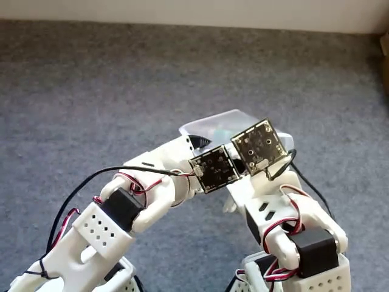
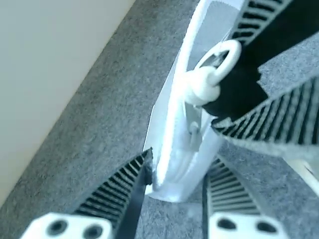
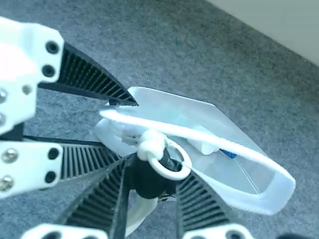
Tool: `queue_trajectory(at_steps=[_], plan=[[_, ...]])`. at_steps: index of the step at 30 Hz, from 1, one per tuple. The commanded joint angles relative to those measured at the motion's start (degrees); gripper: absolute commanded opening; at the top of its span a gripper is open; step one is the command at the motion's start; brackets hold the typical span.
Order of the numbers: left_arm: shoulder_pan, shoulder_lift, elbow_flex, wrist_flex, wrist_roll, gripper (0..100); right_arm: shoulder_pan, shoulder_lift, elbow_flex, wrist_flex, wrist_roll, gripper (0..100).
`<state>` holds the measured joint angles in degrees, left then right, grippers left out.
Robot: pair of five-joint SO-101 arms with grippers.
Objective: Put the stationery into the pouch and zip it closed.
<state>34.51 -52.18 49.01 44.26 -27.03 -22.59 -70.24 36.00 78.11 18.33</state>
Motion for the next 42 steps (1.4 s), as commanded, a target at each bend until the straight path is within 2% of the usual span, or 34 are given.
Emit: queue_trajectory(at_steps=[1, 6, 17, 33, 42], plan=[[0.8, -4.7, -0.7, -1.4, -0.4, 16, 0.7, -0.7, -0.7, -1.4, -0.2, 0.7], [2.6, -10.5, -0.4, 0.4, -0.4, 16, 0.6, -0.7, -0.8, -1.5, -0.2, 0.7], [3.7, -3.5, -0.4, 0.4, -0.4, 16, 0.6, -0.7, -1.0, -1.3, -0.2, 0.7], [3.6, -5.1, 3.5, 0.3, -0.4, 16, 0.6, -0.7, -1.1, -1.4, -0.2, 0.7], [3.6, -5.1, 2.2, 0.3, -0.4, 5, 0.8, -0.5, -0.7, -1.5, -0.2, 0.7]])
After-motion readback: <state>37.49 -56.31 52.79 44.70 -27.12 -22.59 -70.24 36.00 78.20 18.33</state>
